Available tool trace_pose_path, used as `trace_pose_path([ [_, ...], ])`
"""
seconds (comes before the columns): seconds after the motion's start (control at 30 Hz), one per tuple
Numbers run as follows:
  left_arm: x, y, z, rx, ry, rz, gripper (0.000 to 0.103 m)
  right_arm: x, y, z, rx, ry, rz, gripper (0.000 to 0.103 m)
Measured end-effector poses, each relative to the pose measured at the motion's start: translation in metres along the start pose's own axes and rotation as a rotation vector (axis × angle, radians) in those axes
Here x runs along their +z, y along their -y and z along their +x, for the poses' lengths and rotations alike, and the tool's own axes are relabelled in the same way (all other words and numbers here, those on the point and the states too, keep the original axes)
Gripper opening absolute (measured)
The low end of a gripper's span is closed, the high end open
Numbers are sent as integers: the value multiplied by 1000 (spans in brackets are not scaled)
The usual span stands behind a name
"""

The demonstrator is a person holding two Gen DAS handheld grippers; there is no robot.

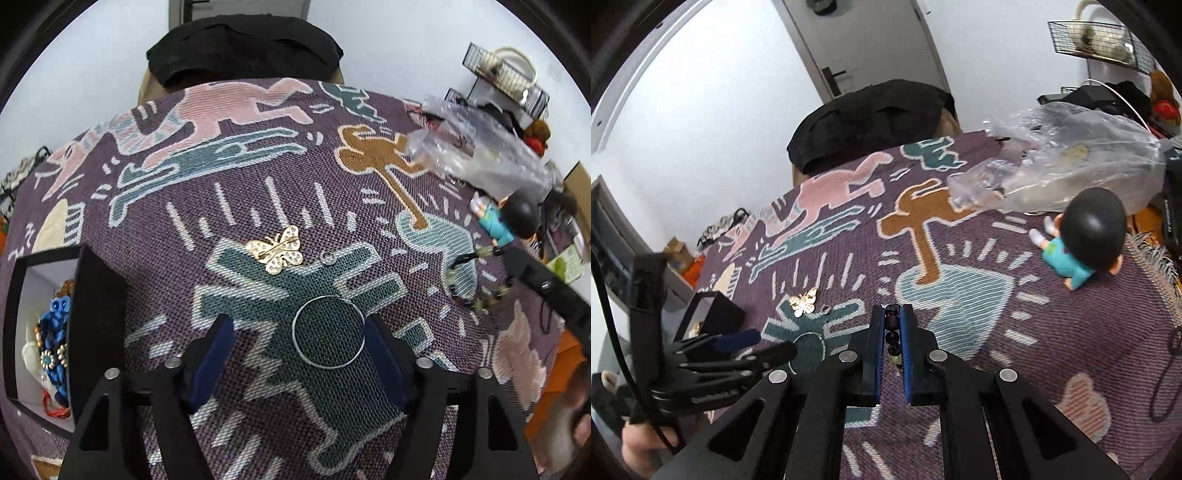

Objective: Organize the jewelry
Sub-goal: 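Move the left tool to the silver hoop and the right tool to the bead bracelet, then grasp the silver hoop with the left tool while the right tool grasps the green-black bead bracelet, then carry the silver hoop into the black box and open the left tool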

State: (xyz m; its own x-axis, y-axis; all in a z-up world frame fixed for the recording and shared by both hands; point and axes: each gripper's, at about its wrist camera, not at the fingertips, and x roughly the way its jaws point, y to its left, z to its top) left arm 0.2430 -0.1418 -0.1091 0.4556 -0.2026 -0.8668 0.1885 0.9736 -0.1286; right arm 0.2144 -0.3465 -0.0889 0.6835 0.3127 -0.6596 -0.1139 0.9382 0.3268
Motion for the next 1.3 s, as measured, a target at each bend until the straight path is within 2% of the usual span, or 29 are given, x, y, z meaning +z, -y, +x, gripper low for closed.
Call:
trace_pose_path([
  [0.17, 4, 12, 12, -4, -28, 21, 76, 2, 14, -7, 4, 18, 29, 9],
  [0.37, 5, 24, 25, 36, -37, 61, 76, 0, 23, -8, 8, 23, 49, 9],
  [0.43, 4, 28, 29, 60, -30, 83, 73, -1, 26, -8, 11, 24, 55, 9],
  [0.53, 2, 33, 28, 77, -17, 118, 61, -2, 28, -7, 14, 23, 61, 9],
  [0.57, 2, 33, 27, 75, -17, 123, 50, -2, 28, -8, 15, 25, 61, 9],
  [0.73, 1, 31, 23, 56, -23, 131, 49, -1, 20, -14, 26, 39, 47, 9],
  [0.87, 3, 22, 9, 36, 6, 103, 49, 2, 10, -19, 34, 48, 32, 9],
  [1.1, 11, -3, -43, 19, 90, 64, 49, 4, -14, -23, 75, 54, -7, 9],
  [1.3, 16, -39, -77, 37, 141, 9, 49, 5, -41, -25, 112, 59, -45, 9],
])
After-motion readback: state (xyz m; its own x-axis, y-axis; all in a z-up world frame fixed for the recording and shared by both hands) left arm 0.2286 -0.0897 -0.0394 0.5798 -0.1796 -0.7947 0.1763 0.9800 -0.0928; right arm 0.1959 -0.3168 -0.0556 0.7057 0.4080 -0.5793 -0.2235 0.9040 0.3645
